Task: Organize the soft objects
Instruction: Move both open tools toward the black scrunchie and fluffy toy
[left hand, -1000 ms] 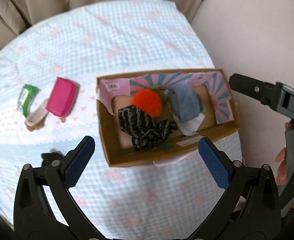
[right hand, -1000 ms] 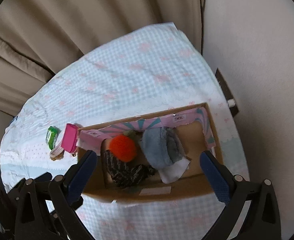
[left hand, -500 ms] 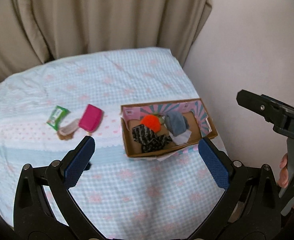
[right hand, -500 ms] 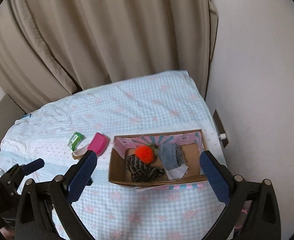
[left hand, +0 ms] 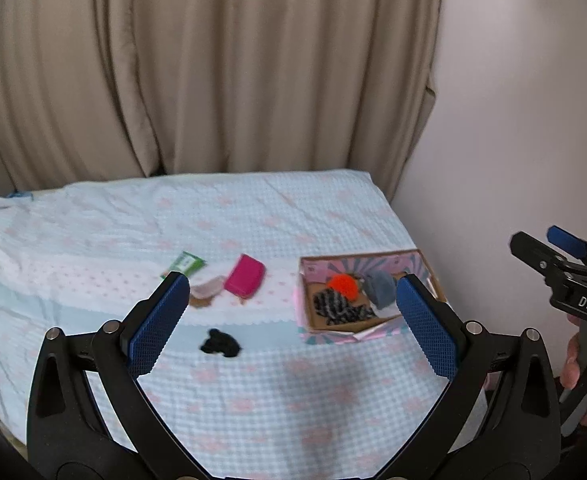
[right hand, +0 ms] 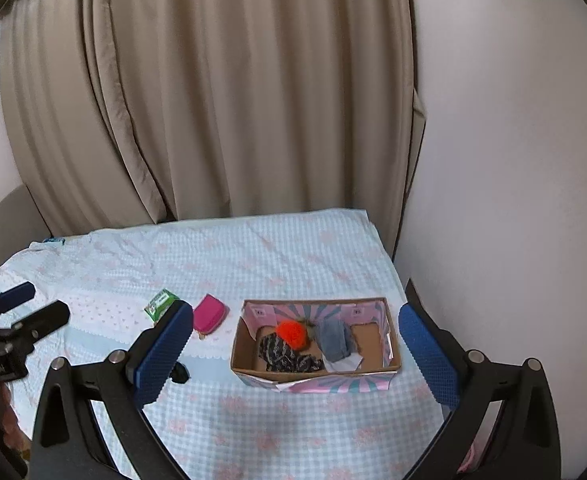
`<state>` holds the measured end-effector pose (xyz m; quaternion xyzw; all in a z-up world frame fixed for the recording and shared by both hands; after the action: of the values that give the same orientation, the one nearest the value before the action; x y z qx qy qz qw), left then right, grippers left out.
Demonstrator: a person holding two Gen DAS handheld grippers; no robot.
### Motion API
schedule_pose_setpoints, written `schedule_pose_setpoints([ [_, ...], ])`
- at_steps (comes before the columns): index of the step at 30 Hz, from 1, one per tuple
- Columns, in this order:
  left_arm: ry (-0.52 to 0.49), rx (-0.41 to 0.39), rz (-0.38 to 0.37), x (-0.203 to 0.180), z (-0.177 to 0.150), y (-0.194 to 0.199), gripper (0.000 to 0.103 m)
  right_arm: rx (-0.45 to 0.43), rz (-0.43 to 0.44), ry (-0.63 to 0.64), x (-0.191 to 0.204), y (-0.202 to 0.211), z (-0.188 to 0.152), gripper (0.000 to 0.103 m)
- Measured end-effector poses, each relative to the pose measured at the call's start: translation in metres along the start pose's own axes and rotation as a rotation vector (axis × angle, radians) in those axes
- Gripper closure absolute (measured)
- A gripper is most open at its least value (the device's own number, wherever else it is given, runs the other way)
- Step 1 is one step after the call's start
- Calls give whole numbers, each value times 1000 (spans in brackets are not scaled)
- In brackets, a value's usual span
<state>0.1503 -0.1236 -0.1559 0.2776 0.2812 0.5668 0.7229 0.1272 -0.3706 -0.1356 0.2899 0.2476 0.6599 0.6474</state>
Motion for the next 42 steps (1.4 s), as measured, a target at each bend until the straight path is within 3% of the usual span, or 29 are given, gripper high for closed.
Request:
schedule_pose_setpoints([
  [8,-23,-52,-17,62,-1,23,0,-40,-14,-21,36,17,-6,1],
  [20,-128,34,-130,191,7,-15,0,-49,-69,-136,154,-4,-12,1],
  [26,-195,62,-169,241,12,-58,1,7,-66,-188,211,-51,-33,1],
  [32,-265,110,-211,269,11,-129,1,77,-55,-218,249,-118,-61,1],
  [38,-332,141,-261,262,-2,-202,1,140,-75,-214,269,-190,-95,1],
  [42,-371,179,-303,243,-23,-264,7,211,-96,-190,274,-244,-127,1],
])
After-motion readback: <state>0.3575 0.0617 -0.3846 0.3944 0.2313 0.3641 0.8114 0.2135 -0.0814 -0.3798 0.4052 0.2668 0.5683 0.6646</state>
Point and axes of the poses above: each gripper's, at about its wrist camera, not at the fingertips, and y roughly against the way its jaws point, x to its left, z to its top, the point moved 7 cm from there along -y, roughly the way its jaws point, and after that the axes turned 8 degrees about x, right-handed, at the moved point
